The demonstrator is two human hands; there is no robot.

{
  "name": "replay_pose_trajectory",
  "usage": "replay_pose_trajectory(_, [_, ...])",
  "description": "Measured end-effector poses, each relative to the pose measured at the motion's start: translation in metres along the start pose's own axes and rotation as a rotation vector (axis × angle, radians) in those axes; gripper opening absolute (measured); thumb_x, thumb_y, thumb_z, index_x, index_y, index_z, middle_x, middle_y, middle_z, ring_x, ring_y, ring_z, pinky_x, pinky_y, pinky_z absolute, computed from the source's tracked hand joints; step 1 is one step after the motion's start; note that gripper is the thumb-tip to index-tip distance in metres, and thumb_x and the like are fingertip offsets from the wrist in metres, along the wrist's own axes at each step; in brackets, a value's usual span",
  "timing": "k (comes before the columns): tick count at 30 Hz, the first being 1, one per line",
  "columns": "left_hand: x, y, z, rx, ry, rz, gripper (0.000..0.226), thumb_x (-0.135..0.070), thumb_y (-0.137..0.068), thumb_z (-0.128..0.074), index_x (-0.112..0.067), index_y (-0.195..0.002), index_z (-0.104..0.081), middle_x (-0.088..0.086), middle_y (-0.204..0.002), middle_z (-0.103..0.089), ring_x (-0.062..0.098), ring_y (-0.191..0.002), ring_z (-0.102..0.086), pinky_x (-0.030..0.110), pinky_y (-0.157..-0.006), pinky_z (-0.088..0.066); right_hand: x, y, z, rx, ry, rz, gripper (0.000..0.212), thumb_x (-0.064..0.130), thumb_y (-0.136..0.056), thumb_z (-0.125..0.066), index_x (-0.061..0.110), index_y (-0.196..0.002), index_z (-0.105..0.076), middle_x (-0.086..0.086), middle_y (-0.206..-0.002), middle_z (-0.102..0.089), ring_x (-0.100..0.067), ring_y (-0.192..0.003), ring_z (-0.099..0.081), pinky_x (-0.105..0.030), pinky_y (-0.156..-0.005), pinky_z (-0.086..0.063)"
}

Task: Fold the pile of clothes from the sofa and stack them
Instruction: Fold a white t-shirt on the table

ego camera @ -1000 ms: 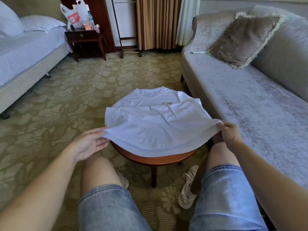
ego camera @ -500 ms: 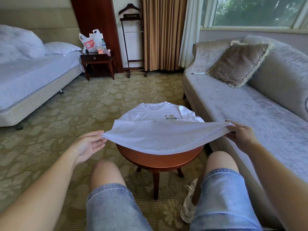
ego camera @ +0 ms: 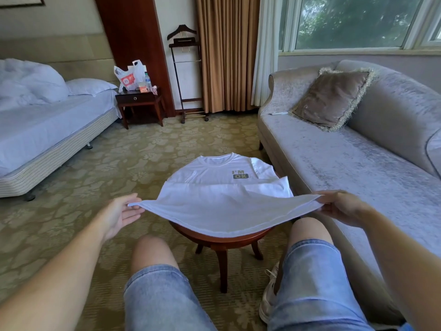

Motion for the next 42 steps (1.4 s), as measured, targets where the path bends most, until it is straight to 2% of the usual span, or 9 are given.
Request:
replay_pose_trajectory(7, [0.0,-0.014,-0.01,-0.021,0.012,-0.049,0.042,0.02,-0.087,-0.049,0.006,-0.127,-0.053,0.017,-0.102,-0.063,0.029,-0.108,-0.06,0.035,-0.1,-0.043,0.004,-0.01,-0.008,0.027,-0.084,0.069,0.039,-0.017,-0.085,-0.039,0.001,-0.11,-0.064,-0.02,-0.117,-0.064,-0.031,-0.112,-0.06,-0.031,-0.086,-0.057])
replay_pose_trajectory(13, [0.006,-0.035,-0.004,-0.125,0.084,-0.085,0.034,0.007,-0.094,-0.051,0.009,-0.128,-0.052,0.017,-0.093,-0.063,0.021,-0.088,-0.064,0.036,-0.097,-0.045,0.003,-0.032,-0.004,-0.184,-0.182,0.109,0.021,-0.011,-0.093,-0.045,-0.003,-0.103,-0.063,-0.018,-0.095,-0.065,-0.019,-0.08,-0.069,-0.024,-0.069,-0.06])
replay_pose_trajectory(16, [0.011,-0.053,0.0,-0.2,0.025,-0.092,0.029,-0.004,-0.095,-0.057,-0.002,-0.124,-0.059,0.014,-0.101,-0.066,0.014,-0.084,-0.064,0.026,-0.082,-0.048,0.005,-0.039,-0.006,-0.244,-0.113,0.143,0.013,-0.003,-0.094,-0.052,0.0,-0.1,-0.064,-0.009,-0.083,-0.065,-0.015,-0.072,-0.065,-0.02,-0.065,-0.058])
replay_pose_trajectory(22, [0.018,-0.082,-0.006,-0.223,-0.086,-0.079,0.019,-0.008,-0.093,-0.061,-0.008,-0.113,-0.065,0.015,-0.127,-0.061,0.024,-0.121,-0.055,0.036,-0.094,-0.046,0.011,-0.06,-0.015,-0.222,-0.056,0.204,0.012,0.006,-0.094,-0.056,0.008,-0.092,-0.067,-0.001,-0.098,-0.065,-0.012,-0.095,-0.058,-0.033,-0.096,-0.039])
replay_pose_trajectory(25, [0.019,-0.09,-0.014,-0.229,-0.106,-0.088,0.015,-0.008,-0.097,-0.056,-0.006,-0.11,-0.063,0.019,-0.125,-0.059,0.029,-0.12,-0.055,0.038,-0.092,-0.048,0.012,-0.072,-0.018,-0.269,-0.064,0.223,0.017,0.006,-0.095,-0.055,0.009,-0.082,-0.065,-0.006,-0.082,-0.06,-0.017,-0.079,-0.058,-0.032,-0.084,-0.048])
replay_pose_trajectory(31, [0.022,-0.098,-0.016,-0.303,-0.169,-0.064,0.017,-0.02,-0.102,-0.047,-0.01,-0.112,-0.056,0.01,-0.12,-0.048,0.027,-0.107,-0.052,0.026,-0.056,-0.059,0.007,-0.088,-0.024,-0.339,0.037,0.233,0.025,0.011,-0.099,-0.047,0.012,-0.078,-0.061,-0.004,-0.072,-0.057,-0.017,-0.066,-0.054,-0.03,-0.063,-0.044])
replay_pose_trajectory(34, [0.02,-0.096,-0.015,-0.308,-0.214,-0.069,0.014,-0.021,-0.103,-0.045,-0.012,-0.109,-0.054,0.008,-0.116,-0.045,0.025,-0.097,-0.051,0.024,-0.052,-0.058,0.007,-0.089,-0.026,-0.349,0.064,0.226,0.028,0.011,-0.1,-0.047,0.016,-0.075,-0.058,0.002,-0.065,-0.055,-0.01,-0.058,-0.052,-0.027,-0.057,-0.039])
replay_pose_trajectory(38, [0.014,-0.089,-0.016,-0.314,-0.316,-0.159,0.012,-0.019,-0.101,-0.046,-0.014,-0.104,-0.056,0.007,-0.104,-0.047,0.019,-0.064,-0.044,0.03,-0.056,-0.042,0.009,-0.088,-0.02,-0.398,0.122,0.23,0.017,0.017,-0.097,-0.051,0.016,-0.086,-0.064,-0.006,-0.085,-0.063,-0.024,-0.083,-0.059,-0.034,-0.071,-0.046])
replay_pose_trajectory(42, [0.006,-0.074,-0.013,-0.268,-0.474,-0.237,0.011,-0.016,-0.099,-0.047,-0.014,-0.098,-0.058,0.01,-0.098,-0.052,0.022,-0.066,-0.043,0.027,-0.054,-0.036,0.011,-0.08,-0.017,-0.476,0.161,0.219,0.016,0.019,-0.097,-0.053,0.014,-0.097,-0.068,-0.012,-0.1,-0.065,-0.029,-0.098,-0.06,-0.042,-0.09,-0.049])
Point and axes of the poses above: each hand's wrist, its own y-axis away from the middle knuckle, its own z-axis out of the back of the hand, x = y × z, the point moved 2 cm from there along -y, towards the middle knuckle
